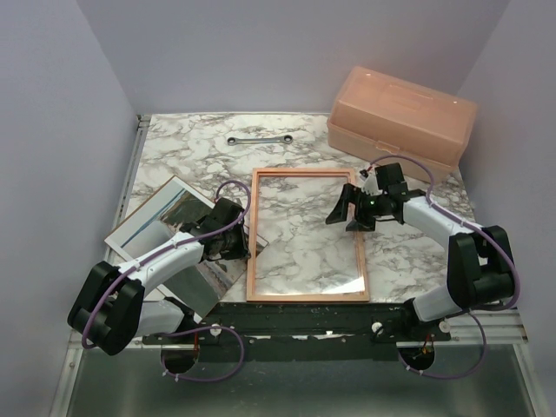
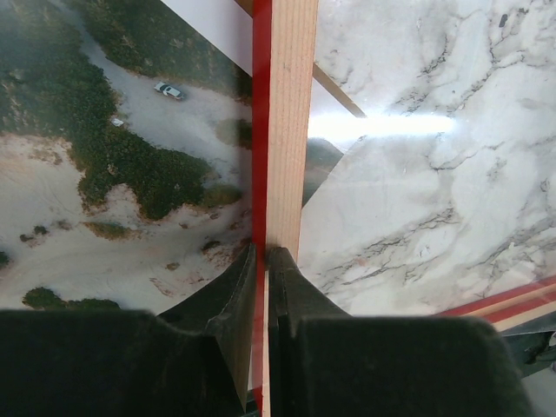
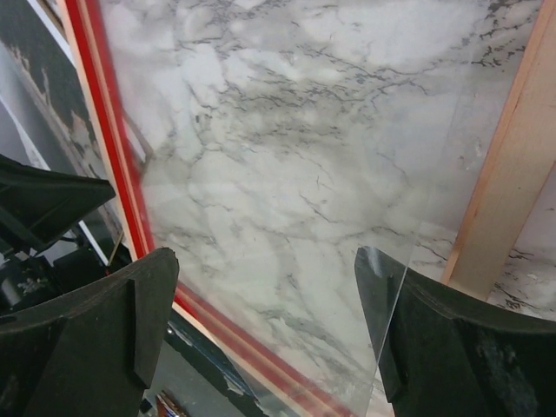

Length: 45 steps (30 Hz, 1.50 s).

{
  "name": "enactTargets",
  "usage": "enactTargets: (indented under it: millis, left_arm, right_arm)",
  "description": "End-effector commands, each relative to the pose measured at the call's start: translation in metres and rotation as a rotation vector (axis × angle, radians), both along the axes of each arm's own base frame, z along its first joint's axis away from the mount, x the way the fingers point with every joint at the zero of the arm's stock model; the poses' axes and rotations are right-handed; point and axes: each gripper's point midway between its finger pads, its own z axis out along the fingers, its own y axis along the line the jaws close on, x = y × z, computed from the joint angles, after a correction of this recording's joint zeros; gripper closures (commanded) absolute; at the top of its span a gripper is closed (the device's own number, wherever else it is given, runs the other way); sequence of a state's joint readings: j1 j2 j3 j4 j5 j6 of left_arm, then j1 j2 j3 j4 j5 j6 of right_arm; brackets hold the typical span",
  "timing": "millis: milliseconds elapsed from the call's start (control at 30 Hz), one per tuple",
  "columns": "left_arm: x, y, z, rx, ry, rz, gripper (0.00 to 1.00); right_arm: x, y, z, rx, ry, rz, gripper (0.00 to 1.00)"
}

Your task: Put the photo into the frame

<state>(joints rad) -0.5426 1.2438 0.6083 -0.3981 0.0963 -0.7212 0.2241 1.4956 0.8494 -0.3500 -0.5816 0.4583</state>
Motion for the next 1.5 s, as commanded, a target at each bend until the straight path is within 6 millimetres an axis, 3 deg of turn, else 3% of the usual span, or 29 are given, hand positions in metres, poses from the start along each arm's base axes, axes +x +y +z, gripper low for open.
enactTargets:
  millis: [0, 200, 533, 1167, 1467]
  left_arm:
    - [-0.012, 0.024, -0.024, 0.125, 0.054, 0.008, 0.88]
    - [-0.012, 0.024, -0.024, 0.125, 0.054, 0.009, 0.88]
    - [-0.013, 0.025, -0.025, 0.13, 0.057, 0.009, 0.88]
    - [-0.011, 0.024, -0.022, 0.127, 0.055, 0.011, 0.88]
    - [-0.01, 0.023, -0.022, 0.129, 0.058, 0.01, 0.88]
  right_arm:
    - [-0.008, -0.006, -0.014, -0.097, 0.035, -0.006, 0.09]
    - [-0.014, -0.005, -0.022, -0.197, 0.059, -0.007, 0.07]
    - [-0.015, -0.022, -0.028, -0.329, 0.075, -0.052, 0.02]
    - [-0.019, -0.031, -0.017, -0.375, 0.066, -0.049, 0.0]
    - [-0.031, -0.028, -0.025, -0.384, 0.094, -0.026, 0.0]
